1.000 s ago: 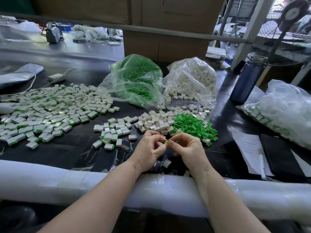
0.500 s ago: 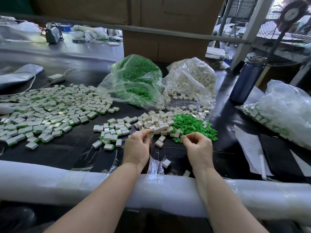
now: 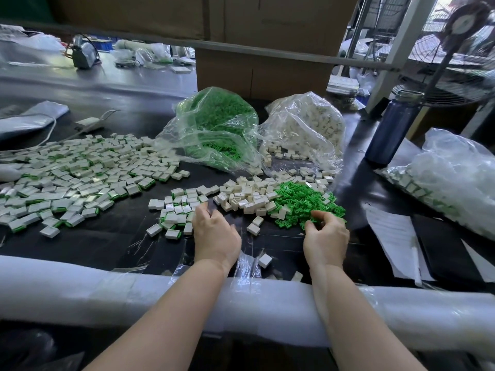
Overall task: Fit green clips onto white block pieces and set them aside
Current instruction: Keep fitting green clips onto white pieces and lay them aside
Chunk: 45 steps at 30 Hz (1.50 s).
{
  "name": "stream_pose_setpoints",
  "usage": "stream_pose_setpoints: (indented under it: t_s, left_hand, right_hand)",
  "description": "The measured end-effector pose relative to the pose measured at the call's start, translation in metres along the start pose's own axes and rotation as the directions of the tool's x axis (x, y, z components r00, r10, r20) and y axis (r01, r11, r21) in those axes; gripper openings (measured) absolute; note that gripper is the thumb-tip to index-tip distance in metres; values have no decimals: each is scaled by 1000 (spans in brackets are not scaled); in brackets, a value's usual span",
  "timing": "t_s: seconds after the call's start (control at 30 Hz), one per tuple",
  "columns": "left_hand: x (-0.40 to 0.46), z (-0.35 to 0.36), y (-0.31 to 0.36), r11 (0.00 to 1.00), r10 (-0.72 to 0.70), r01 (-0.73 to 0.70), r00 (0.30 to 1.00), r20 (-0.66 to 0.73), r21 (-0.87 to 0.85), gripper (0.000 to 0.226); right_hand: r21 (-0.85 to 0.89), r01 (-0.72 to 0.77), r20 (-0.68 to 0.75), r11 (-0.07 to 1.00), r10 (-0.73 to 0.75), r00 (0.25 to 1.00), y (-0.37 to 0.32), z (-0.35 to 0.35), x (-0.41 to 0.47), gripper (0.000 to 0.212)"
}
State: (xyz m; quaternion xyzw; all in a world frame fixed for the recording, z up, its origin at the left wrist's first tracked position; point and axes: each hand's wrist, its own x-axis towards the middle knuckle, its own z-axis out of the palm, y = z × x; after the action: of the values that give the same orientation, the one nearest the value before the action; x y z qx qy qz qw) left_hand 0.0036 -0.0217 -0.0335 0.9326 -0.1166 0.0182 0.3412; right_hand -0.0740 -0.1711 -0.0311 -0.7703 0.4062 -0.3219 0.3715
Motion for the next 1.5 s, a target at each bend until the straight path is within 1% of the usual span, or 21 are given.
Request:
stream_pose_setpoints:
  t_s: [0.1, 0.13, 0.2, 0.23, 0.33, 0.43, 0.57, 0.7, 0.87, 1.0, 1.1, 1.23, 1.3, 1.4, 1.47, 1.5]
  left_hand:
    - [-1, 0, 0, 998, 50, -49, 999, -19, 47, 41]
    - [-2, 0, 0, 995, 88, -86, 995, -43, 43, 42]
    - [-3, 0, 0, 982, 191, -190, 978, -85, 23, 38]
    - [-4, 0, 1, 969, 247, -247, 966, -79, 12, 34]
    - [-7, 3, 3, 924, 383, -383, 924, 11, -15, 31]
    - [-7, 4, 5, 902, 432, -428, 899, 79, -63, 29]
    - [-8, 4, 5, 902, 431, -426, 897, 94, -71, 25]
    - [-8, 4, 5, 900, 436, -434, 893, 111, -44, 26]
    - [-9, 2, 7, 900, 435, -431, 891, 129, -61, 21]
    - [-11, -2, 10, 891, 443, -424, 889, 113, -160, 18]
    - [-12, -5, 11, 870, 457, -416, 882, 116, -266, 18]
    - [-11, -5, 10, 861, 420, -348, 898, 133, -370, 22]
    - [-11, -4, 9, 856, 404, -321, 905, 136, -406, 19]
    - [-9, -4, 6, 845, 374, -277, 917, 136, -458, 13]
    - [-8, -3, 5, 833, 358, -242, 921, 151, -498, 17]
    - [-7, -2, 5, 825, 355, -230, 922, 157, -516, 19]
  right_hand:
    - [-92, -12, 44, 996, 16, 999, -2, 0, -2, 39]
    - [-129, -2, 71, 992, 11, 997, -2, 1, -2, 42]
    - [-181, 28, 119, 983, -6, 993, -2, 3, -3, 43]
    - [-191, 41, 134, 981, -15, 991, -2, 3, -3, 42]
    - [-187, 85, 173, 979, -53, 984, -2, 2, -4, 38]
    - [-177, 142, 223, 974, -101, 969, -4, 3, -5, 30]
    - [-149, 162, 242, 976, -123, 963, -6, 3, -7, 20]
    - [-122, 166, 267, 979, -129, 955, -8, 4, -10, 19]
    - [-84, 154, 240, 984, -130, 962, -7, 4, -9, 13]
    - [-30, 175, 165, 984, -168, 972, -7, 3, -10, 8]
    - [83, 182, 152, 980, -193, 969, -8, 2, -10, 15]
    - [227, 184, 219, 956, -234, 947, -8, 3, -12, 28]
    - [274, 181, 254, 945, -253, 934, -8, 3, -13, 31]
    - [314, 177, 284, 933, -270, 920, -9, 4, -14, 25]
    - [356, 160, 298, 921, -274, 914, -10, 4, -15, 19]
    - [370, 159, 299, 915, -279, 912, -10, 4, -15, 19]
